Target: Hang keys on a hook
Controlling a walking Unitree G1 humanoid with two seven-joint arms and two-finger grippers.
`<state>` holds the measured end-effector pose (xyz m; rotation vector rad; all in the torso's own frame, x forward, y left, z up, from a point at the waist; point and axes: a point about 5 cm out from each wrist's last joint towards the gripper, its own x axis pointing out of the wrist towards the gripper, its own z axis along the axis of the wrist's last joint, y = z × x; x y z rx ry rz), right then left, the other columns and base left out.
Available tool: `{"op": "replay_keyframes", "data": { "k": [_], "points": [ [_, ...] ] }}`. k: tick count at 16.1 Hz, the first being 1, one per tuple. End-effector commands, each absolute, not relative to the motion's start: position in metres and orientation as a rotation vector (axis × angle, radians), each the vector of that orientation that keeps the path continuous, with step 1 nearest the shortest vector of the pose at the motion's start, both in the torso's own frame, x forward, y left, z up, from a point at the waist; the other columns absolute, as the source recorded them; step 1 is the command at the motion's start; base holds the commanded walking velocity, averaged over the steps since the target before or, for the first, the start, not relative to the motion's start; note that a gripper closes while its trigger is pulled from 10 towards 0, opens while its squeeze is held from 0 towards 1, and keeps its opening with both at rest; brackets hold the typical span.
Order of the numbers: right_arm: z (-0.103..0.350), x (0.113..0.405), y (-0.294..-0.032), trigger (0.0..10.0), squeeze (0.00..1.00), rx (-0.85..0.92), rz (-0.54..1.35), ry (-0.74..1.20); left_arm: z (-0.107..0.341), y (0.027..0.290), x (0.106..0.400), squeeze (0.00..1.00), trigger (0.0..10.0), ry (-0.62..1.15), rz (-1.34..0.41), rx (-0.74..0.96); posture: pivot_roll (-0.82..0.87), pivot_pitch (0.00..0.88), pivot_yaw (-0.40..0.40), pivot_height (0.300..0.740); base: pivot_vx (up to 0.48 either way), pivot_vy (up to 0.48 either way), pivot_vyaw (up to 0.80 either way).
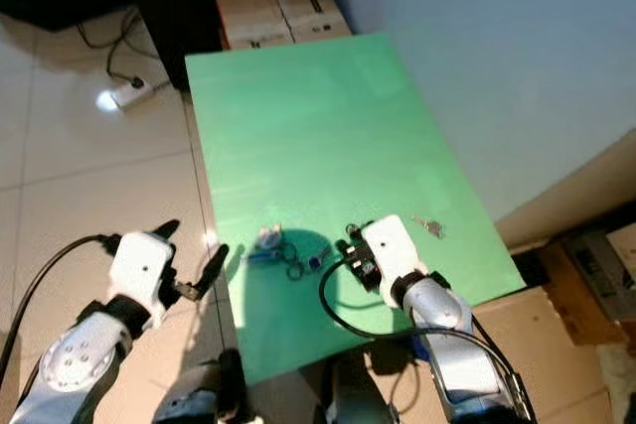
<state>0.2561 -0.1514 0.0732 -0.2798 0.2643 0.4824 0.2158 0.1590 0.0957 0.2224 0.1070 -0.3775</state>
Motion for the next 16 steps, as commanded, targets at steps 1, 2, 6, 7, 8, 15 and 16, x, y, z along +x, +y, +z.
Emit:
{"op": "replay_keyframes", "data": {
  "k": [1, 2, 6, 7, 8, 15, 16],
  "points": [
    [0.074, 0.251, -0.149, 10.0, 0.0, -0.267, 0.505, 0.255, 0.1, 0.161, 0.21, 0.0, 10.0, 0.111, -0.365, 0.224, -0.08, 0.322, -0.055, 0.74, 0.0, 0.0, 0.0],
    [0.074, 0.252, -0.148, 10.0, 0.0, -0.261, 0.52, 0.25, 0.103, 0.161, 0.21, 0.0, 10.0, 0.108, -0.353, 0.222, -0.08, 0.327, -0.059, 0.74, 0.0, 0.0, 0.0],
    [0.074, 0.265, -0.149, 10.0, 0.27, -0.256, 0.575, 0.264, 0.104, 0.161, 0.214, 0.0, 10.0, 0.11, -0.343, 0.23, -0.06, 0.317, -0.055, 0.74, 0.0, 0.0, 0.0],
    [0.076, 0.269, -0.147, 10.0, 1.0, -0.239, 0.648, 0.292, 0.105, 0.162, 0.215, 0.0, 10.0, 0.111, -0.345, 0.237, -0.06, 0.314, -0.047, 0.74, 0.0, 0.0, 0.0],
    [0.077, 0.271, -0.146, 10.0, 1.0, -0.235, 0.699, 0.315, 0.105, 0.162, 0.216, 0.0, 10.0, 0.112, -0.353, 0.24, -0.06, 0.314, -0.043, 0.74, 0.0, 0.0, 0.0],
    [0.086, 0.313, -0.145, 10.0, 1.0, -0.346, 0.963, 0.418, 0.104, 0.155, 0.214, 0.0, 10.0, 0.123, -0.437, 0.241, -0.06, 0.325, -0.032, 0.74, 0.0, 0.0, 0.0],
    [0.089, 0.319, -0.146, 10.0, 1.0, -0.354, 0.987, 0.421, 0.104, 0.155, 0.213, 0.0, 10.0, 0.126, -0.435, 0.237, -0.06, 0.333, -0.037, 0.74, 0.0, 0.0, 0.0]
  ]
}}
